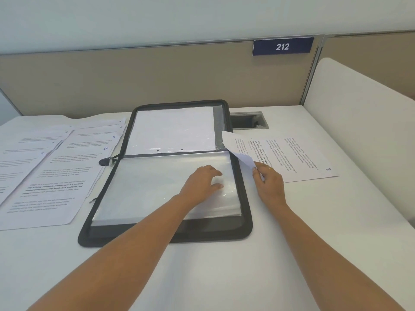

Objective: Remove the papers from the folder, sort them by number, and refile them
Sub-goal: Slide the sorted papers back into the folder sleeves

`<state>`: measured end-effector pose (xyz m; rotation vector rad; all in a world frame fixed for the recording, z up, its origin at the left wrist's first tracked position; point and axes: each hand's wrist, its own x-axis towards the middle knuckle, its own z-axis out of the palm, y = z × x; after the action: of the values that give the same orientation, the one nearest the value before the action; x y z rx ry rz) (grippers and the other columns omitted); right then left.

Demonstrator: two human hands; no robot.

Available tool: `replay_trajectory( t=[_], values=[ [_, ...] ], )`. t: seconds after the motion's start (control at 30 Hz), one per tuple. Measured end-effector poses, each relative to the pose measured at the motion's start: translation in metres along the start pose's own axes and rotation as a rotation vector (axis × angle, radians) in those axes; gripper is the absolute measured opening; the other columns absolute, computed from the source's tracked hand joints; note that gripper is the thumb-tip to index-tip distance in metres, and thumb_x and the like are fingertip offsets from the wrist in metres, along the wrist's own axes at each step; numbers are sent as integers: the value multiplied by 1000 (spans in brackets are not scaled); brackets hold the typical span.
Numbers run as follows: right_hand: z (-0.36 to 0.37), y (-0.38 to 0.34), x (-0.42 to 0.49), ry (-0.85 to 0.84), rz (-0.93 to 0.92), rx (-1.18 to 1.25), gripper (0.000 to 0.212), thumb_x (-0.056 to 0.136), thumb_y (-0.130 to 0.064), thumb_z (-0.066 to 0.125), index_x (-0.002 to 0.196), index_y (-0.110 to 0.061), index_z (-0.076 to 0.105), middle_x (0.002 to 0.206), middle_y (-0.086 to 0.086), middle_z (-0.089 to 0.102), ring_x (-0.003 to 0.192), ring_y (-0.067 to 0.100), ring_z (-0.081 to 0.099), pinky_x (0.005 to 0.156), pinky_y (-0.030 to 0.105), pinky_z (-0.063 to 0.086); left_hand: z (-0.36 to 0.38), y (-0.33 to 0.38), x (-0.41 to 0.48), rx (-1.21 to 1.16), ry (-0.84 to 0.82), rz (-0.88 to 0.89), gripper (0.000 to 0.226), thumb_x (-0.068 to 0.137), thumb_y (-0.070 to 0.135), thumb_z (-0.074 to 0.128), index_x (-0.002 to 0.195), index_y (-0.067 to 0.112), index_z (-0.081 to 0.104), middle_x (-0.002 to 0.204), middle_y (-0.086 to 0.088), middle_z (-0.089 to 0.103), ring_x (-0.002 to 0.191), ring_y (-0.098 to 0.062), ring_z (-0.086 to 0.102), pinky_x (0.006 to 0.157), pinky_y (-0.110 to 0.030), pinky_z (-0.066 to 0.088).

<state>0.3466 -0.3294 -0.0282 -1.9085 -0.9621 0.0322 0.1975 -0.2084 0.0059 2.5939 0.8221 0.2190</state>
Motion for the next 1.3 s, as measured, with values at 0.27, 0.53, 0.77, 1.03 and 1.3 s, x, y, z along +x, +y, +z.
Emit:
replay_trajectory(
  t=[0.27, 0.53, 0.77, 1.03, 1.3],
  values=[
    [0, 1, 2, 1, 16, -24, 27, 95, -10, 49, 116, -1, 64, 120, 10, 64, 109, 26, 59, 92, 24, 40, 18, 7, 2, -130, 107, -124, 39, 82, 33, 71, 113, 10, 67, 107, -6, 59, 99, -21, 56, 78, -22, 37],
    [-1, -1, 4, 22, 67, 39, 33, 96, -13, 49, 126, -3, 58, 131, 9, 56, 120, 23, 52, 102, 36, 43, 15, 3, -3, -530, 317, -327, 22, 93, 17, 57, 97, 3, 73, 91, -9, 72, 90, -27, 66, 90, -34, 51],
    [-3, -2, 0, 77, 79, 55, 32, 94, -11, 53, 123, -2, 60, 128, 11, 58, 119, 24, 52, 98, 25, 41, 6, -6, -6, -594, 265, -208, 56, 89, -6, 46, 132, 29, 46, 84, 0, 58, 60, -10, 55, 59, -17, 50],
    [1, 0, -3, 54, -51, -46, 28, 89, -8, 60, 116, -7, 67, 106, 11, 65, 101, 25, 58, 72, 18, 41, -16, -5, 15, -8, -106, -20, 24, 90, 6, 50, 106, 9, 67, 97, -6, 50, 95, -23, 52, 81, -23, 40],
    [-5, -12, 5, -136, -307, -218, 24, 85, -6, 64, 106, -14, 72, 87, 5, 61, 75, 11, 47, 64, 21, 41, -30, -1, 9, 44, -28, 216, 9, 82, 25, 70, 87, 18, 70, 111, 8, 44, 95, -5, 41, 78, -18, 36]
  ],
)
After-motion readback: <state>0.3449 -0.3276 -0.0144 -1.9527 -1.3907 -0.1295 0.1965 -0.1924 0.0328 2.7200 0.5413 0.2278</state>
